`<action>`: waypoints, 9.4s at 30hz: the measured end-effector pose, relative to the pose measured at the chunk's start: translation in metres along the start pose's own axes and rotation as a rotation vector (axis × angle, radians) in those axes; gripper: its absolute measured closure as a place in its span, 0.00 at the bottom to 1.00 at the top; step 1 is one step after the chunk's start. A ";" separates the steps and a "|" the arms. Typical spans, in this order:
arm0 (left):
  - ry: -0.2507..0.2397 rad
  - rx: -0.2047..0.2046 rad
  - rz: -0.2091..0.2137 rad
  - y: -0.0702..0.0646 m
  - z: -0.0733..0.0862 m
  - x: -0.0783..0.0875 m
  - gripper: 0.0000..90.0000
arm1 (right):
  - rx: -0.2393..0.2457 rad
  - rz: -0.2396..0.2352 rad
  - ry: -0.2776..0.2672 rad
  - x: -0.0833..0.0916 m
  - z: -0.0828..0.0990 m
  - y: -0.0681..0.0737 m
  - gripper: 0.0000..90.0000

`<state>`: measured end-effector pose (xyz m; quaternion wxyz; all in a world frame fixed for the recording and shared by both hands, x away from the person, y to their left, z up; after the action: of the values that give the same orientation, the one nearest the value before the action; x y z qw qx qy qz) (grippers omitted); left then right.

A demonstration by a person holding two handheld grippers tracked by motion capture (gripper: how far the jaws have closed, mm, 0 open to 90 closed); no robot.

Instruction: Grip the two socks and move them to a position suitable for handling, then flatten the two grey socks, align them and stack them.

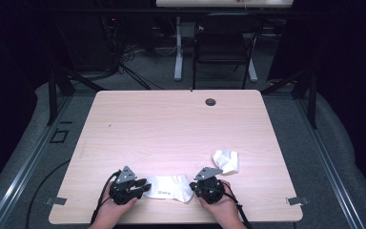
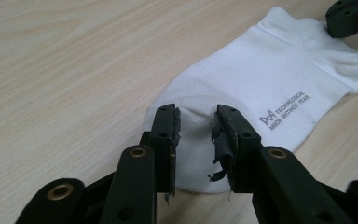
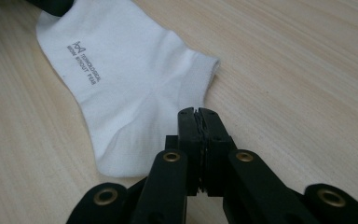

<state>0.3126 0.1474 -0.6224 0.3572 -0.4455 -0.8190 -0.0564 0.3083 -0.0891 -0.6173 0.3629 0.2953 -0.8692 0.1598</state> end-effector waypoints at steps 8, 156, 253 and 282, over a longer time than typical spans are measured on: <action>0.003 -0.002 0.014 -0.011 0.004 0.001 0.75 | 0.005 -0.003 0.029 0.005 0.003 0.001 0.99; 0.017 -0.051 -0.062 0.031 -0.039 -0.036 0.80 | -0.194 0.102 -0.098 -0.008 -0.046 -0.043 0.97; -0.031 0.018 -0.036 0.044 -0.058 -0.037 0.99 | -0.231 0.087 -0.084 -0.025 -0.036 -0.063 0.96; -0.059 -0.034 -0.004 0.014 -0.062 0.011 0.98 | -0.149 0.037 -0.105 0.018 -0.047 -0.032 0.96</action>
<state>0.3524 0.1377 -0.5728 0.3252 -0.4515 -0.8288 -0.0581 0.3436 -0.0980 -0.5704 0.3348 0.2593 -0.9018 0.0858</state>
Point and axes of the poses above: each handheld gripper's, and its own axes: x roughly backward along the jaws, z roughly out of its underside, y roughly to its left, the point moved 6 cm from there along -x, roughly forward along the jaws, and after that the axes turned 10 degrees about z, right-handed, at the moved point
